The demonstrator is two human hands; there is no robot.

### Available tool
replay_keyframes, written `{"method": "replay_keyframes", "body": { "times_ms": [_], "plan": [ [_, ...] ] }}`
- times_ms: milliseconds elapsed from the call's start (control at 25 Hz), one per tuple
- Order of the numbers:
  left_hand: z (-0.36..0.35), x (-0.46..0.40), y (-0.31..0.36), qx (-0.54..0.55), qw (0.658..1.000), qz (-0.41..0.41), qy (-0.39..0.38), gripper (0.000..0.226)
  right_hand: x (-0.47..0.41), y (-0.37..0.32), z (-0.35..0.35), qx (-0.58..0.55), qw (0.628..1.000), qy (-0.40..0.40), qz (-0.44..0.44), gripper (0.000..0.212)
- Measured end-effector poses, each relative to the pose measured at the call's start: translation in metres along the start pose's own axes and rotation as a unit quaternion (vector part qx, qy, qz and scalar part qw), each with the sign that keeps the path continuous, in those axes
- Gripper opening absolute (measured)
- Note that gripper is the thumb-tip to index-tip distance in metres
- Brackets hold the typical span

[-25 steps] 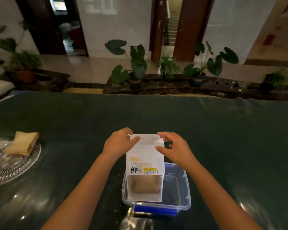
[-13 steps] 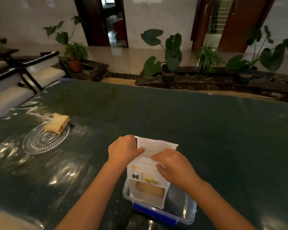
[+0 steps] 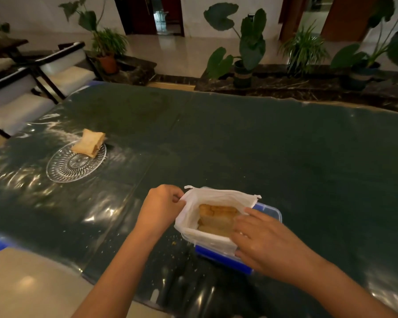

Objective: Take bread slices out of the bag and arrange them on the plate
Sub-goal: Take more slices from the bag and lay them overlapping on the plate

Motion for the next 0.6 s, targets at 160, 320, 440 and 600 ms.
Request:
{"method": "replay_keyframes", "body": {
  "times_ms": [160,320,440,600],
  "plan": [
    [0.001,0.002,-0.006,0.046,0.999,0.009,0.015,0.03,0.004,0.016,0.011,0.025,0.99,-0.132,-0.05,0.035],
    [-0.002,0.003,-0.004,0.081,0.997,0.007,-0.006,0.033,-0.016,0.002,0.03,-0.047,0.987,-0.079,-0.131,0.039],
    [-0.004,0.004,-0.002,0.088,0.996,-0.003,-0.011,0.029,-0.066,-0.009,0.025,-0.114,0.97,-0.057,-0.209,0.028],
    [-0.005,0.002,-0.004,0.066,0.998,-0.015,-0.003,0.022,-0.119,-0.001,-0.009,-0.078,0.924,-0.271,-0.258,0.025]
  ]
}}
Point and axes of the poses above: each hand's wrist, its own x-axis away from the middle knuckle, its own z-axis out of the back of the hand, y = z × x, the point moved 1 cm from there along -x, towards the middle knuckle, and after that the axes turned 13 degrees about y, right-handed, at the moved point
